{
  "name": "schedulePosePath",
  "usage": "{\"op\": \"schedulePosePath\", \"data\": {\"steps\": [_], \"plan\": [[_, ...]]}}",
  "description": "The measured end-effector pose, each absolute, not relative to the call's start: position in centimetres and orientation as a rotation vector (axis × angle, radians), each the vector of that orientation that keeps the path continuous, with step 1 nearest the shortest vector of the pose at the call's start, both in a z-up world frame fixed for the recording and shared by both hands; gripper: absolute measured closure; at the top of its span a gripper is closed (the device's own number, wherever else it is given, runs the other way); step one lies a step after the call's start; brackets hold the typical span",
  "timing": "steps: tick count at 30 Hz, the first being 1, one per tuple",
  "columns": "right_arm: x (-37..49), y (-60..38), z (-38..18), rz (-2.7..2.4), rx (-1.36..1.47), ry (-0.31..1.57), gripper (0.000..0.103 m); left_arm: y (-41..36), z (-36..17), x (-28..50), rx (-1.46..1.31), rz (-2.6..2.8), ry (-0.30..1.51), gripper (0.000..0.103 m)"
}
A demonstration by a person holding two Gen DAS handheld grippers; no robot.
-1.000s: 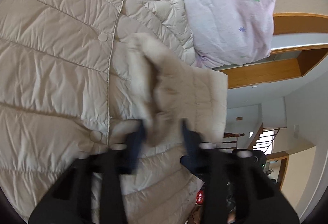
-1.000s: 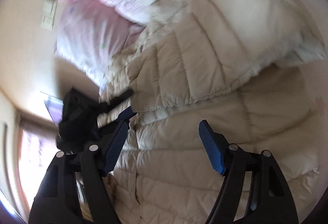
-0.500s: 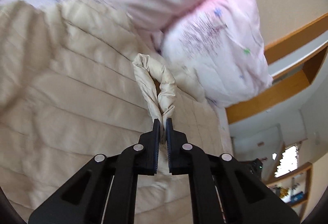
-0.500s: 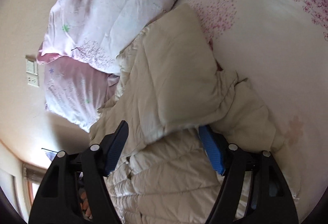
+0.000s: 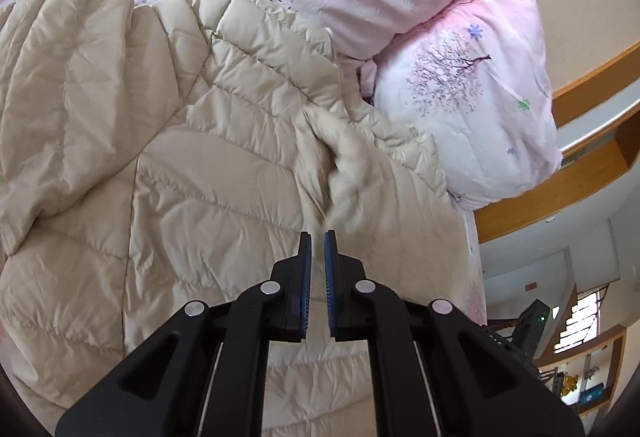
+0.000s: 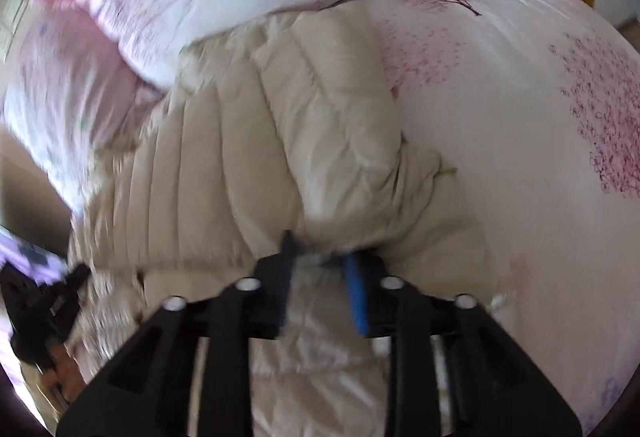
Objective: Fold large clothes
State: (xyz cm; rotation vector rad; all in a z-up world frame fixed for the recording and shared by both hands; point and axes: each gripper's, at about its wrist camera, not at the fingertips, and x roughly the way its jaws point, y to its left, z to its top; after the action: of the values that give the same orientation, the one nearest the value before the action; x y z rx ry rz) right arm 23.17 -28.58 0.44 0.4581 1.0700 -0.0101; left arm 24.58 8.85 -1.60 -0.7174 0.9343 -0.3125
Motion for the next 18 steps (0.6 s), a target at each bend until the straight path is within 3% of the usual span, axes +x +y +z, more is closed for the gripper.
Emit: {"op": "schedulePosePath", "data": {"steps": [3,5,7,8,11,13,18], "plan": [[22.3,-26.1,2.6,0.046,0.343,1.046,0.066,9.5,-0.6,23.4,-0.694,-0.323,0.909,0.095],[22.4,-23.1,4.4,0.131,0.268,1.012,0.067,9.9,0.1,22.6,-0.676,-0.325,0.892,0.084],[23.1,-20.3,5.3,0.209,0.211,0.984,0.067,10.6,0.9,21.4,-0.655,-0.304,0.863,0.051],[23.7,-18.6,5.5,0.236,0.178,0.975,0.067,10.9,1.1,20.9,-0.646,-0.293,0.849,0.047],[26.3,-12.7,5.3,0.348,0.083,0.971,0.067,12.2,2.1,18.9,-0.598,-0.25,0.812,0.04],[27.2,-9.0,5.0,0.406,0.038,0.964,0.067,13.6,2.4,17.4,-0.592,-0.221,0.793,0.029],[29.6,-2.2,2.9,0.444,-0.095,0.977,0.067,18.4,2.4,13.8,-0.604,-0.102,0.769,0.026]]}}
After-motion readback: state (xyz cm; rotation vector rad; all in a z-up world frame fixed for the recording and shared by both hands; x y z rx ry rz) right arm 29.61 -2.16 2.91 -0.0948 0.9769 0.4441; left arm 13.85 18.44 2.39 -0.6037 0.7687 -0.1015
